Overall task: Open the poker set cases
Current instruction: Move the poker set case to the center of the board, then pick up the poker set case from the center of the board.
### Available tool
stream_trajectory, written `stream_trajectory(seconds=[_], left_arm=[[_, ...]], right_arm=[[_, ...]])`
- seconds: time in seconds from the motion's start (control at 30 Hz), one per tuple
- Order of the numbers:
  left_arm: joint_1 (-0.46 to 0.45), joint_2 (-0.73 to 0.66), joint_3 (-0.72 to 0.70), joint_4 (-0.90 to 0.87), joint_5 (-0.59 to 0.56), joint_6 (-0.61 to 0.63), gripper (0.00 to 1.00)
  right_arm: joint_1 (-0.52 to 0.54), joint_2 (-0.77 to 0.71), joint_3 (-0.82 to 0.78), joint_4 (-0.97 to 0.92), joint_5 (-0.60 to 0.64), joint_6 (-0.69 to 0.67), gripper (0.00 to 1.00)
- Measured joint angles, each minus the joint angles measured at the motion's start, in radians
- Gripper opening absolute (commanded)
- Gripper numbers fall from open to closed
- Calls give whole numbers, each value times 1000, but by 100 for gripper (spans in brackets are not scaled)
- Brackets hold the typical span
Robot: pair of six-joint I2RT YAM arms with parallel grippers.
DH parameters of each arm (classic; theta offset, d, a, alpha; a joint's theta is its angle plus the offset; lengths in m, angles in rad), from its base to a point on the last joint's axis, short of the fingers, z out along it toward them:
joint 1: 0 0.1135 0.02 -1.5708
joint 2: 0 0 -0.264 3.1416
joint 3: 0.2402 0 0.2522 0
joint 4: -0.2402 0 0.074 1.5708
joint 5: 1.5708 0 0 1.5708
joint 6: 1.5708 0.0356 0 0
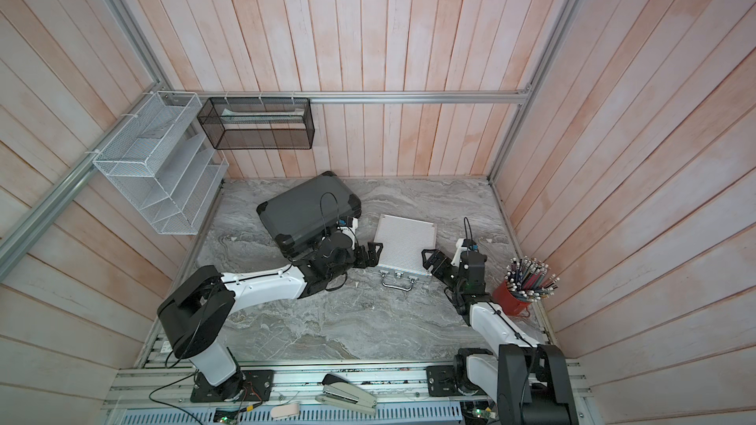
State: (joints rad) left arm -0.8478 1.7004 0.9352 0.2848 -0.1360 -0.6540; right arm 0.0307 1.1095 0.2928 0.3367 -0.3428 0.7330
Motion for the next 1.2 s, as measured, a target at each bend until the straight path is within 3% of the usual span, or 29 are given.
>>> stream_trajectory(seconds=[0.2, 0.53, 0.97, 1.2], left_arm=[[-26, -56, -94, 20, -10, -85, 100], [-61, -85, -245, 138, 15, -243, 100], [-68, 2, -305, 378, 161, -302, 100], [-71, 8, -362, 457, 154, -326, 100]], right_arm=[[48, -1, -54, -2, 1, 40, 88], [101, -3, -108, 26, 21, 114, 92], [180, -138, -168, 33, 109, 179, 96], [249, -204, -216, 34, 156, 231, 92]])
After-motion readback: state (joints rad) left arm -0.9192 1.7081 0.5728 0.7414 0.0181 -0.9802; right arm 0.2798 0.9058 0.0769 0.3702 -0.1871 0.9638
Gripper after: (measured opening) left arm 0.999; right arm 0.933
